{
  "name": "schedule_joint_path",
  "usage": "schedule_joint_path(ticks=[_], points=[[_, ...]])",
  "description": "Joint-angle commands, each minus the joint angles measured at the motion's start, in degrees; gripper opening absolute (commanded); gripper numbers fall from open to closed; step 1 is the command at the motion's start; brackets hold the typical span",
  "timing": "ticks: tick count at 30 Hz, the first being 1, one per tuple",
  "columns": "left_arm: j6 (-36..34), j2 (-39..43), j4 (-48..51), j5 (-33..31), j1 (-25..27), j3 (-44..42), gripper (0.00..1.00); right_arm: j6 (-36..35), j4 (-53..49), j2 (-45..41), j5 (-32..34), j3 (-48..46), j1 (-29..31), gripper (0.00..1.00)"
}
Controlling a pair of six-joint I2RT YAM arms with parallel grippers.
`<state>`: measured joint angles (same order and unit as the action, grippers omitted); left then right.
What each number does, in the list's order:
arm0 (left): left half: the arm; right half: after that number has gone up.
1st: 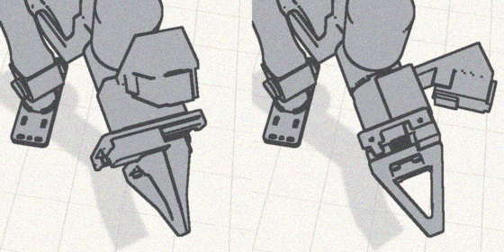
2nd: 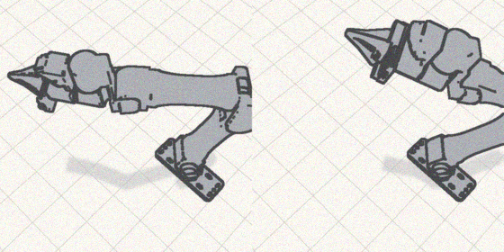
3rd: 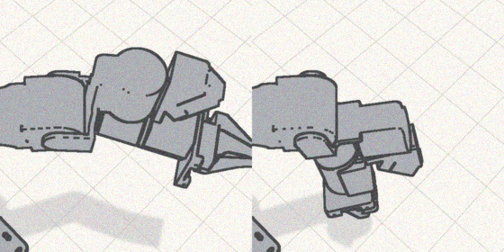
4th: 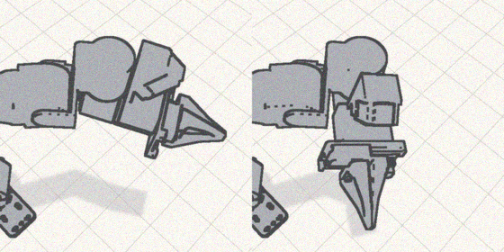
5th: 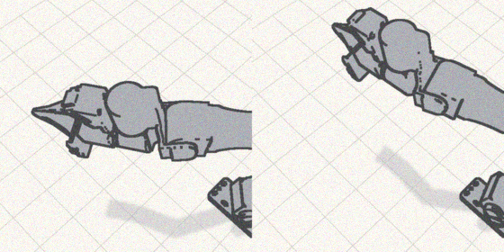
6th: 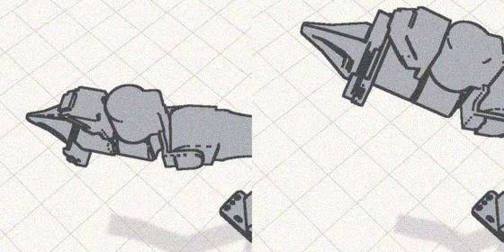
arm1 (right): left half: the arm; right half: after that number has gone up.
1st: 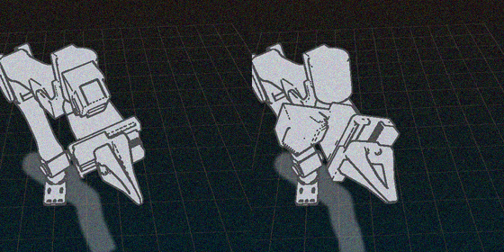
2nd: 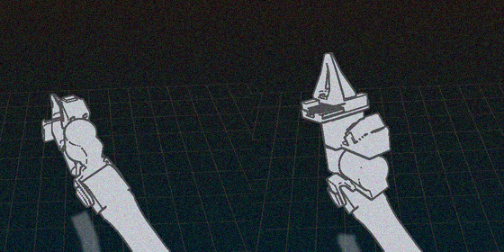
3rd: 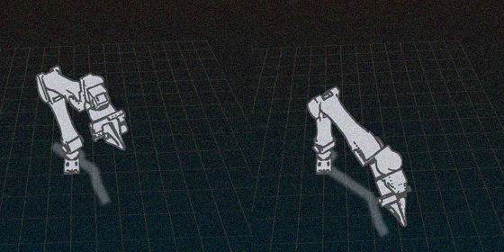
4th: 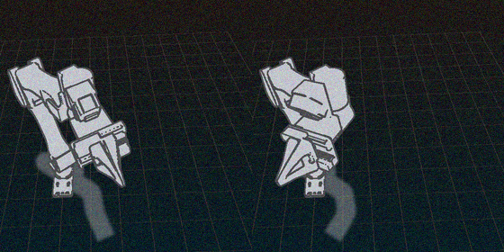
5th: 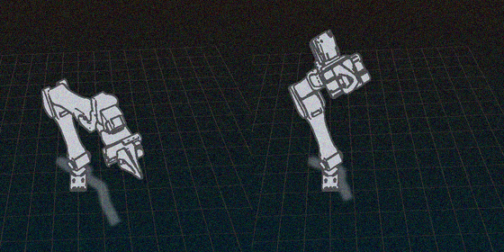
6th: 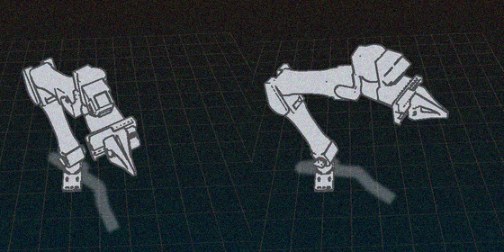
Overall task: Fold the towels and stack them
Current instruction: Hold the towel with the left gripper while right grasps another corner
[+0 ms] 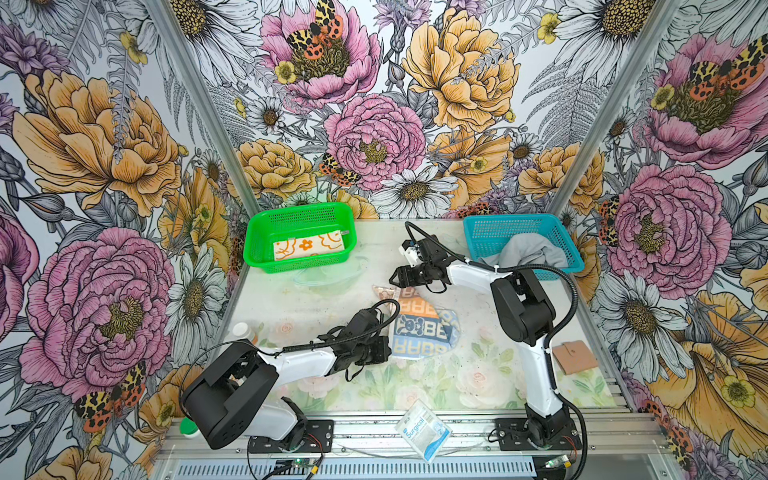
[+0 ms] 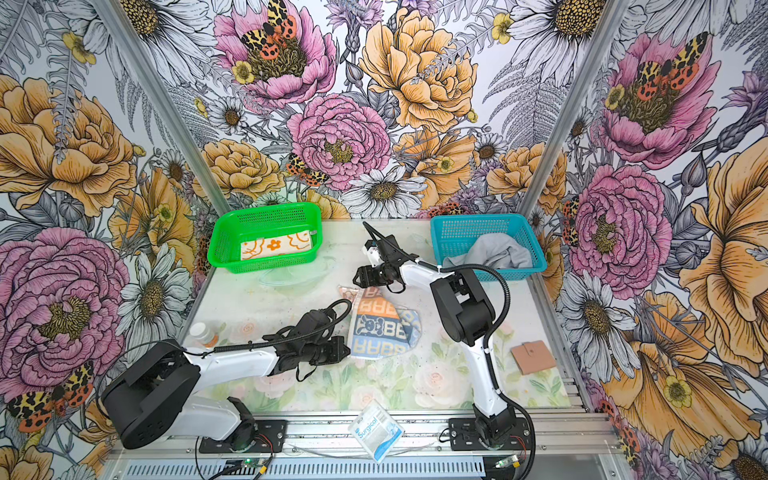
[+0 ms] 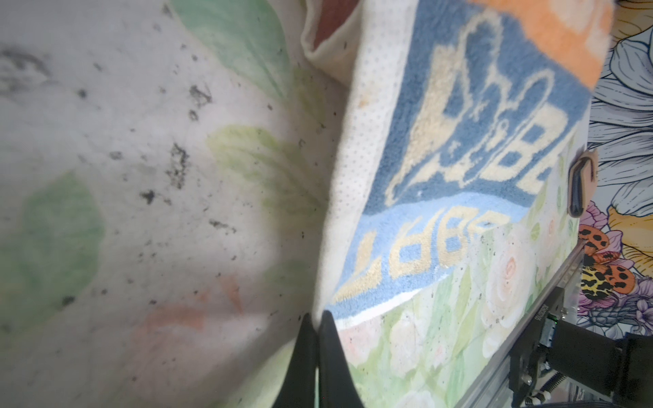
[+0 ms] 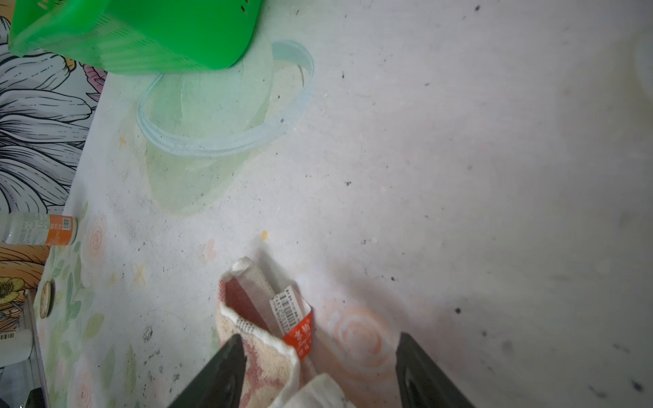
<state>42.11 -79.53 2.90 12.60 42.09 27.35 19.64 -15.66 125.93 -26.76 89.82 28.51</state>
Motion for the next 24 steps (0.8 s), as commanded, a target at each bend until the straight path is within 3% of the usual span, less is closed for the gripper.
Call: schedule_joint_path(ticks=[1, 18, 24], points=[[0.3, 0.0, -1.2, -1.1, -0.5, -0.7, 0.00, -1.4, 0.0, -0.9, 0.4, -1.3, -0.4, 0.67], [0.1, -0.6, -1.7, -1.1, -0.4, -0.6, 0.00, -2.2, -0.2, -5.1, -0.8, -5.7, -0.3, 0.42], [0.0, -0.9, -1.9, -1.0, -0.5, -0.6, 0.00, -2.5, -0.2, -6.8, 0.1, -6.2, -0.3, 0.39]])
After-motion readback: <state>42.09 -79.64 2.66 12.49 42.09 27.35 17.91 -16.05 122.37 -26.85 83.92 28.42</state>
